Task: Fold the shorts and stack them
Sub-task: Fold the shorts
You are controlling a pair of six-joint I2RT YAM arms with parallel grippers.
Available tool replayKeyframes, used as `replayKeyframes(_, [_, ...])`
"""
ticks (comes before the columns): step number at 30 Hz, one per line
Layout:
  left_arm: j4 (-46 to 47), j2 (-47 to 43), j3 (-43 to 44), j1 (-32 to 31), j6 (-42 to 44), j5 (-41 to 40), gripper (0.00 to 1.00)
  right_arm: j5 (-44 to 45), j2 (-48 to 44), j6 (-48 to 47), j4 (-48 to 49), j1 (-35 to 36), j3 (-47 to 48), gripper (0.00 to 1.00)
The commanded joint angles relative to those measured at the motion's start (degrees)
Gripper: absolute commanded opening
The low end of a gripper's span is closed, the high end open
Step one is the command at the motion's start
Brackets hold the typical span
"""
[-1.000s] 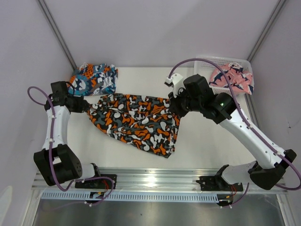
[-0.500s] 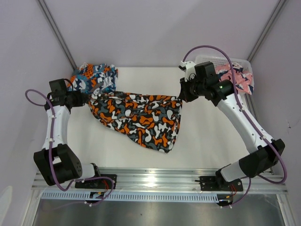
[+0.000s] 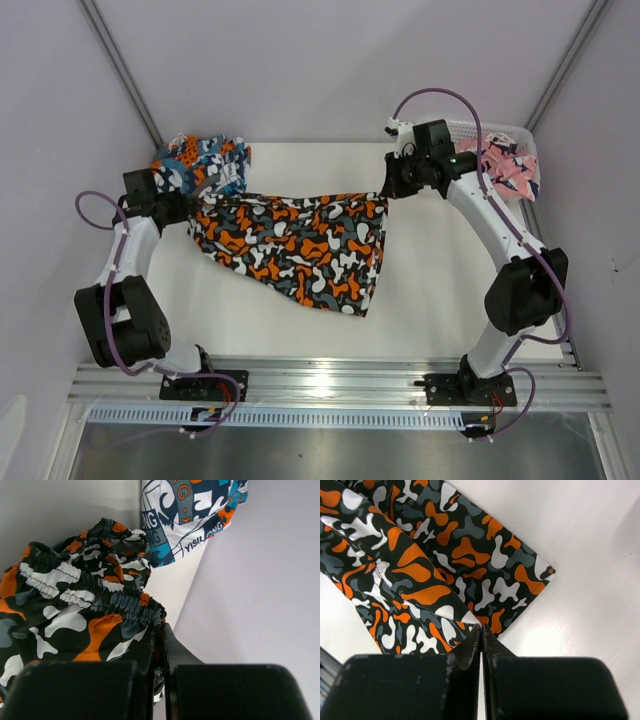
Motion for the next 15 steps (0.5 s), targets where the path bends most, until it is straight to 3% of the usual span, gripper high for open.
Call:
replayKeyframes(1, [5.15,2.22,2.25,-1.77,-3.9,-0.23,0.0,-1.64,3.06,0.33,3.46,-1.14,3.2,0.0])
replayKeyframes(15, [8.23,13.03,7.26,-4.85,-7.07,-4.89,0.0,-3.4,14.05,1.3,6.71,-4.57,6.18,0.0])
